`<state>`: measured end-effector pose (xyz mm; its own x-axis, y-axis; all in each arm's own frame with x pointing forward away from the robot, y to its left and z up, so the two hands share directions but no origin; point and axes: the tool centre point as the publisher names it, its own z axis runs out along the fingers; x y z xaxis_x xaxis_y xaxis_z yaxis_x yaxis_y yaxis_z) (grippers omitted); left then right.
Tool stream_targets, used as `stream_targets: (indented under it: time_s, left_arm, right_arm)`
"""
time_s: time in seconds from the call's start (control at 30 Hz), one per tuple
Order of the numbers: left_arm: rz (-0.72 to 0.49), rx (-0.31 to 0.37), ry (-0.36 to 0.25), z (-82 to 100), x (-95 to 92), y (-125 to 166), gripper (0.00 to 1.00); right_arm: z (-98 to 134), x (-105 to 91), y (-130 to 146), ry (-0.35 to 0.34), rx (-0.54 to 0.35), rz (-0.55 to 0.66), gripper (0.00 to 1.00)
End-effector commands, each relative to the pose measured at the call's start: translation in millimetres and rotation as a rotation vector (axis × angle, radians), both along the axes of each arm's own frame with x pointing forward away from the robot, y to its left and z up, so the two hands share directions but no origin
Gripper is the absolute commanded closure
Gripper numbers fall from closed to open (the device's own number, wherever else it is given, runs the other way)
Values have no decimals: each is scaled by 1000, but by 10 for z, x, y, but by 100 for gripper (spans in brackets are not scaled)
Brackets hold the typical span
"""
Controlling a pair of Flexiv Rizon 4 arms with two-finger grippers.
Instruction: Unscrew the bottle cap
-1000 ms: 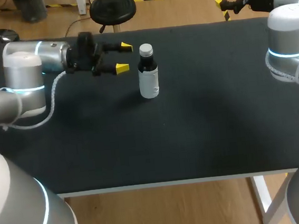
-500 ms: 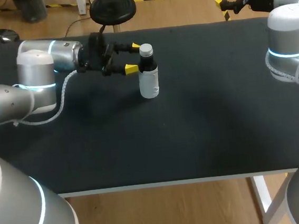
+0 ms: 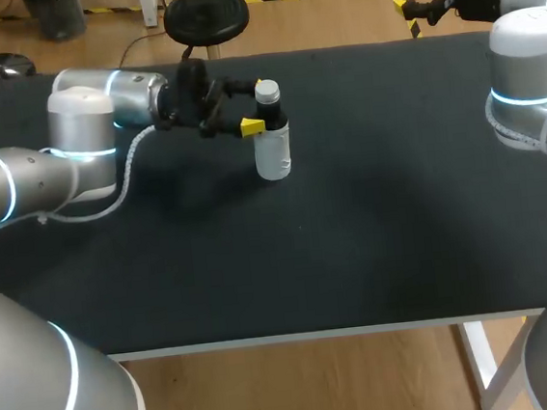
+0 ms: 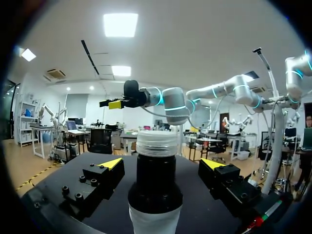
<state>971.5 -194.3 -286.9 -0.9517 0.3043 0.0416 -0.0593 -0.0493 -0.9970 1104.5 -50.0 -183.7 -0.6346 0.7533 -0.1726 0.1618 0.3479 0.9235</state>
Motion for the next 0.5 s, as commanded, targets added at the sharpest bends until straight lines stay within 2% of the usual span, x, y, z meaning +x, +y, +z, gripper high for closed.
stream_targets:
  time_s: [0.03,0.5]
  left_arm:
    - [-38,-7,-2,-31,65,-64,0]
    - [-65,1,-9,-8,53,-134,0]
  right_arm:
    - [-1,3,-2,0,0,0,0]
    - [-1,3,-2,0,0,0,0]
